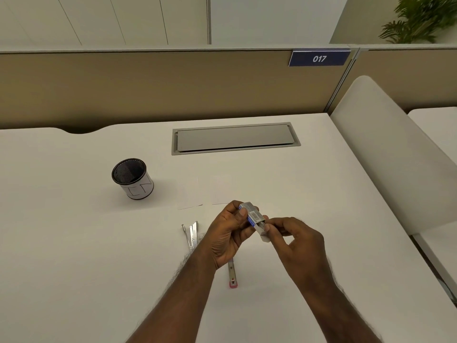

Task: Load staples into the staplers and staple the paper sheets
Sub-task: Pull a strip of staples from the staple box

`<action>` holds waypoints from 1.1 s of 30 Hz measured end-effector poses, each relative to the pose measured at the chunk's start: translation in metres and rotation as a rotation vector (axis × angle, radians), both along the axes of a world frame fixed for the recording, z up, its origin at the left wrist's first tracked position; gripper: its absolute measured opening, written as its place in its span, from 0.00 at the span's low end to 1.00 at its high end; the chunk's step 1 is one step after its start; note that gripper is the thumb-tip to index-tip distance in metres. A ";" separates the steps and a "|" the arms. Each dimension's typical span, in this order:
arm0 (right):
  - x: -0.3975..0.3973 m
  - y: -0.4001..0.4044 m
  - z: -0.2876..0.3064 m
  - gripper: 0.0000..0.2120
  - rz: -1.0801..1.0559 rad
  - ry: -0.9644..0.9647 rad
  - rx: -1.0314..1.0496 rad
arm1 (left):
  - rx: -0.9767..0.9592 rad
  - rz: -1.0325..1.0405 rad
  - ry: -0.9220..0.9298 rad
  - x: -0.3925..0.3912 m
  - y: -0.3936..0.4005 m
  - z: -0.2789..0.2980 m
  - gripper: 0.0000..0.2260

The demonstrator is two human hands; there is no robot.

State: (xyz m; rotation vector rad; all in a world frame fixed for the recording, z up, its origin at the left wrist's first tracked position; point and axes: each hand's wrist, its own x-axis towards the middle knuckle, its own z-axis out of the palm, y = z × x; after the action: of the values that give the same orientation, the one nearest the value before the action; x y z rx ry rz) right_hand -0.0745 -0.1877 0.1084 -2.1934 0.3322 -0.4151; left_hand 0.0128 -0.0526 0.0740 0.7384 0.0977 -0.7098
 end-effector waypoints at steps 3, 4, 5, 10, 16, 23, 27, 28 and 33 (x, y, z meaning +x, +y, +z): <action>0.001 -0.003 0.004 0.06 0.005 0.082 -0.064 | 0.003 -0.017 -0.020 -0.001 0.000 0.001 0.08; 0.001 -0.004 0.005 0.07 0.005 0.108 -0.090 | 0.007 -0.023 -0.029 -0.001 0.000 0.000 0.07; 0.001 -0.005 0.007 0.07 0.006 0.134 -0.120 | 0.014 -0.030 -0.038 -0.001 0.000 0.000 0.05; 0.007 -0.009 0.019 0.08 0.060 0.306 -0.296 | 0.074 -0.055 -0.079 -0.001 -0.002 -0.003 0.04; 0.016 -0.010 0.033 0.07 0.034 0.487 -0.379 | 0.088 -0.076 -0.096 -0.002 -0.004 -0.007 0.03; 0.017 -0.014 0.030 0.07 0.039 0.498 -0.057 | 0.020 -0.066 -0.048 -0.001 -0.003 -0.004 0.06; 0.017 -0.015 0.027 0.07 0.066 0.470 -0.024 | -0.006 -0.061 -0.024 -0.002 -0.004 -0.005 0.05; 0.016 -0.015 0.028 0.06 0.067 0.455 -0.017 | -0.012 -0.060 -0.020 -0.002 -0.004 -0.005 0.05; 0.014 -0.018 0.032 0.05 0.048 0.369 0.143 | -0.039 -0.046 0.027 -0.002 -0.006 -0.007 0.05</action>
State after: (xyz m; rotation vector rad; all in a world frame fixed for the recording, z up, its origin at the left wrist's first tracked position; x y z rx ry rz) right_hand -0.0602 -0.2053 0.1402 -2.1259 0.4906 0.0432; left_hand 0.0110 -0.0581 0.0674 0.6956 0.0913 -0.7631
